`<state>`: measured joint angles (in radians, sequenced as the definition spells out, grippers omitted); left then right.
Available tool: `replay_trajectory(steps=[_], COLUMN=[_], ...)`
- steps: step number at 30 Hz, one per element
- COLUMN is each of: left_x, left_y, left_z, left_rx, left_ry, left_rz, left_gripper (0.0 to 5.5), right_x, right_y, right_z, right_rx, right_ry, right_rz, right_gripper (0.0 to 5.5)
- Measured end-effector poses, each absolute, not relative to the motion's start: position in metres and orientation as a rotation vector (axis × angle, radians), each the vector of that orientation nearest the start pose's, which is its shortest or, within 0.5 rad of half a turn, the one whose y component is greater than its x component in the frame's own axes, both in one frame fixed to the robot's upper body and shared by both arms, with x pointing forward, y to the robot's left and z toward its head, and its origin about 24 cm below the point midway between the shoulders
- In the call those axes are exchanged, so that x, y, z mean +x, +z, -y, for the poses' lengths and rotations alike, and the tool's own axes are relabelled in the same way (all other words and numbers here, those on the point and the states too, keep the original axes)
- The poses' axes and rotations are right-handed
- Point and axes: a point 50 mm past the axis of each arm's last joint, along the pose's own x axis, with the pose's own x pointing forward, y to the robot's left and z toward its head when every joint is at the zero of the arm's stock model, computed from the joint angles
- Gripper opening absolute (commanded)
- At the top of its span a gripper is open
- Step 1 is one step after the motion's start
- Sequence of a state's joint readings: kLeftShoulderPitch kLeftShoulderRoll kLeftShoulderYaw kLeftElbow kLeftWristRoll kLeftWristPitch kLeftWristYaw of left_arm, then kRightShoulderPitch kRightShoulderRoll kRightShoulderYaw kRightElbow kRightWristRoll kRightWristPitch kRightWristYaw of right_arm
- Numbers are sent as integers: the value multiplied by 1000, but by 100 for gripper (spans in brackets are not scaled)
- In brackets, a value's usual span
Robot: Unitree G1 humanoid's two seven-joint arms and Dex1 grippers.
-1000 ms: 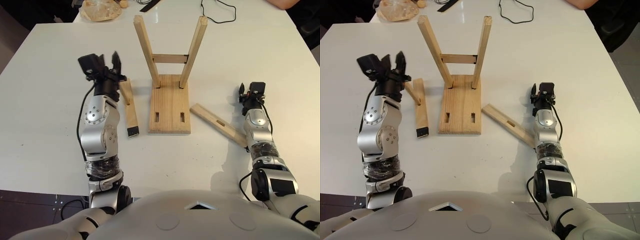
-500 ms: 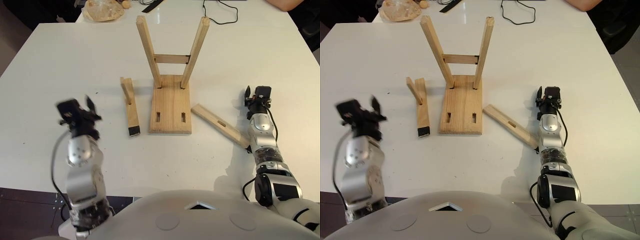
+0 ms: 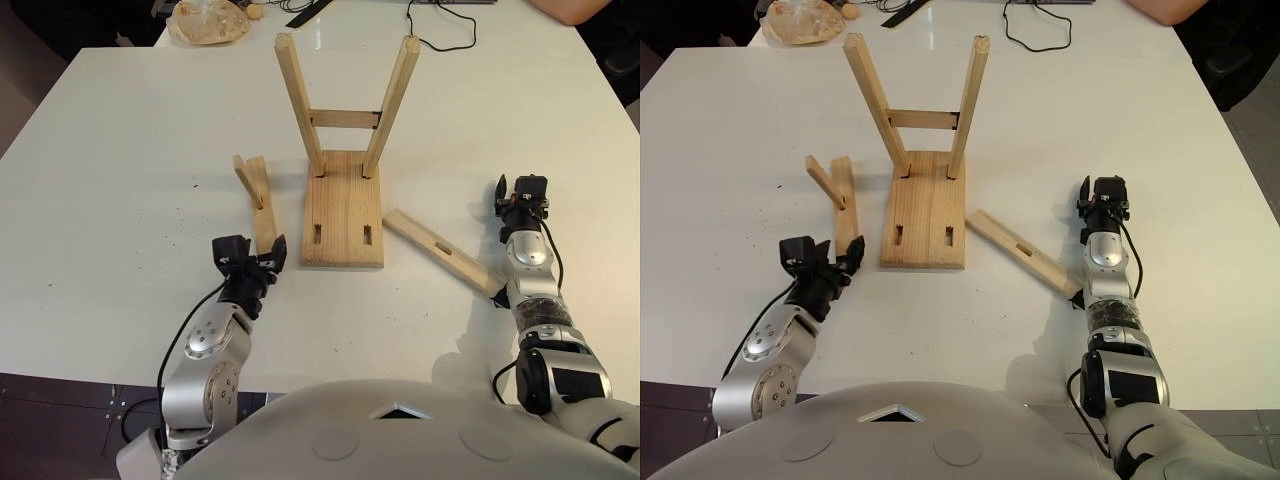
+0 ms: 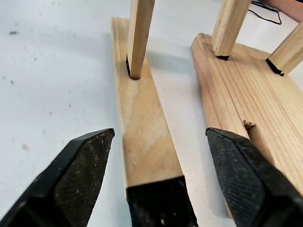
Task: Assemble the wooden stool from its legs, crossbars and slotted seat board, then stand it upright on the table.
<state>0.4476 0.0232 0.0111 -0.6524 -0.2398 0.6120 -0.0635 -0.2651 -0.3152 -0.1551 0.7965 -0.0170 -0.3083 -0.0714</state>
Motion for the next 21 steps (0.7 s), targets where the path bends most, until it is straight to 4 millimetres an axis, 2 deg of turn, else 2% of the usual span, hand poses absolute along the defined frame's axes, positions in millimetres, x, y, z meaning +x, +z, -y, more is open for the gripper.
replay_trajectory(steps=[5, 11, 16, 21], left_x=[168, 183, 189, 196], left_y=[53, 38, 36, 37], left_z=[-165, -159, -151, -149], left_rx=[-150, -145, -154, -137], left_ry=[6, -35, -65, -46], left_rz=[-333, -455, -512, -555], left_gripper=[358, 358, 358, 287], right_x=[274, 273, 272, 271], right_y=[-12, -12, -12, -12], right_z=[266, 267, 267, 268], right_rx=[-279, -281, -286, -300], right_ry=[-253, -253, -249, -232], right_rz=[-190, -189, -191, -192], right_gripper=[260, 260, 260, 260])
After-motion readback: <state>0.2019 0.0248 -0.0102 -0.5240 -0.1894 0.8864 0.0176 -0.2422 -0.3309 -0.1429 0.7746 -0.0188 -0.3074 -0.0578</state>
